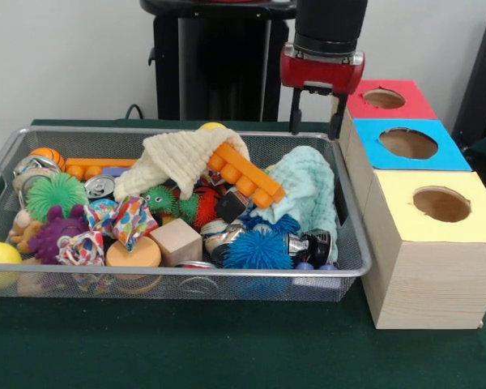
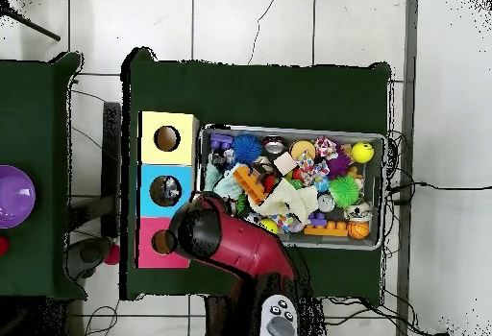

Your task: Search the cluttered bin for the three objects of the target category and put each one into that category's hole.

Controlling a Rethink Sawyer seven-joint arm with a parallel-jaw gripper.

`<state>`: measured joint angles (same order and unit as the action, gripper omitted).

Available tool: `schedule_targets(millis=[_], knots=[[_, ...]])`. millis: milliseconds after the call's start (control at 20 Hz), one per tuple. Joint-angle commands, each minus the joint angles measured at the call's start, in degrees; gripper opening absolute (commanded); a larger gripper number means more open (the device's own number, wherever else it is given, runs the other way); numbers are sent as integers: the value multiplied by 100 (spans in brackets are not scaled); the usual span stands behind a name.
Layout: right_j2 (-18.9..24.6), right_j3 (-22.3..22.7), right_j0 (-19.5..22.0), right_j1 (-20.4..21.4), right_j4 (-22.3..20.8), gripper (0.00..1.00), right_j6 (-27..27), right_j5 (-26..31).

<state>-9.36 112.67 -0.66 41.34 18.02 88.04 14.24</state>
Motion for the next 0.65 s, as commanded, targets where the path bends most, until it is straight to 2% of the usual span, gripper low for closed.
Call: schedule_targets(millis=[50,150,250,300,450,650], knots=[[149,18,367,168,-642,100,339,-556],[333,143,469,374,-598,100,649,-590],[638,385,686,728,-677,100,516,-279],[816,512,818,888,-685,100,518,-300],[501,324,562,908,-709,100,702,-103],[443,295,474,1008,-659,100,789,89]])
